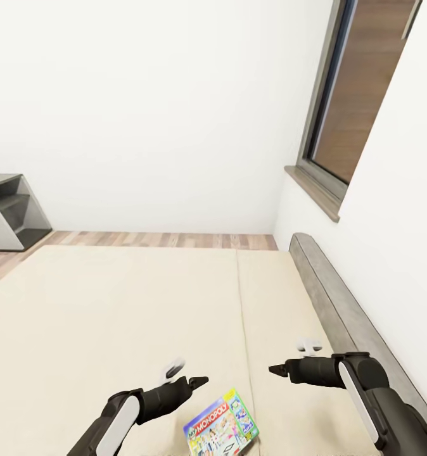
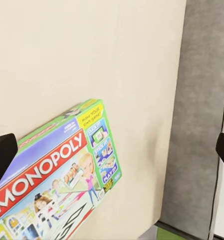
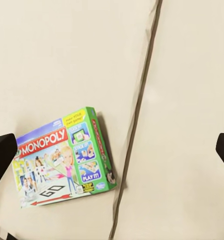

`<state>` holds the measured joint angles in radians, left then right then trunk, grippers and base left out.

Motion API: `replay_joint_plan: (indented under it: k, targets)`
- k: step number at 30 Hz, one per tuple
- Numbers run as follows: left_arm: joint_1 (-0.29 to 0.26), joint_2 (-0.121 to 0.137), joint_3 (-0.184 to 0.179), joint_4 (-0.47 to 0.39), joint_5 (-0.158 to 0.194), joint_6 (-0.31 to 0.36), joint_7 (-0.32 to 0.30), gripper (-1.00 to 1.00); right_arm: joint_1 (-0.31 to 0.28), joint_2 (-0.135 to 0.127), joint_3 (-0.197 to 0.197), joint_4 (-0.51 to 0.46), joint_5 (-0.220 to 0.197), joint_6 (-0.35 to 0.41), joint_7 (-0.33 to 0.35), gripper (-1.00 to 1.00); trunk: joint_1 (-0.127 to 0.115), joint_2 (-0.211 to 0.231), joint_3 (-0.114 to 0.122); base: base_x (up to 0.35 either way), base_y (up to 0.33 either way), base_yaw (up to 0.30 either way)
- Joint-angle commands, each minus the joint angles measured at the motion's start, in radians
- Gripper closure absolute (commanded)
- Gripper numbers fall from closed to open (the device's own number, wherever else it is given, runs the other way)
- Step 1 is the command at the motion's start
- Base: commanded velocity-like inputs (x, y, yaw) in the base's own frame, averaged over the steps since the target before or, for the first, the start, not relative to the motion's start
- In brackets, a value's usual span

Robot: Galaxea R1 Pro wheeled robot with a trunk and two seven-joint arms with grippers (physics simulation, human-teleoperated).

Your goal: Put all the toys in the child's room - the three board games (two on the bed and one on the table), the two jigsaw puzzles on the table, and the tennis ball on the table - inside the toy box on the table in the child's room.

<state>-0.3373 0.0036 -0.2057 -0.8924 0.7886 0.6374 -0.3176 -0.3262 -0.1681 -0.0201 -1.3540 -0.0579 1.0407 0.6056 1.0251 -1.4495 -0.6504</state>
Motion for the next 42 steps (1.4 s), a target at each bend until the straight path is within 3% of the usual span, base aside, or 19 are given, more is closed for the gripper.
replay_joint_plan:
  k: [1,30,42]
  targets:
    - [-0.001,0.0,-0.001,0.0,0.003,0.004,-0.001,-1.0,-0.001,0.0,-0.001,-0.001,-0.006,0.007,-0.001,-1.0,0.0,-0.001,-0.003,0.0,0.0,0.0]
    - [-0.001,0.007,0.001,0.002,0.005,0.005,-0.01,-1.0,0.0,0.002,0.004,0.001,-0.009,0.007,-0.001,-1.0,0.0,-0.001,-0.049,0.0,0.0,0.0]
    - [0.004,0.039,0.007,0.001,0.01,0.006,-0.081,-1.0,0.0,0.002,0.047,0.009,-0.014,0.007,0.002,-1.0,0.0,-0.001,-0.069,0.0,0.0,0.0]
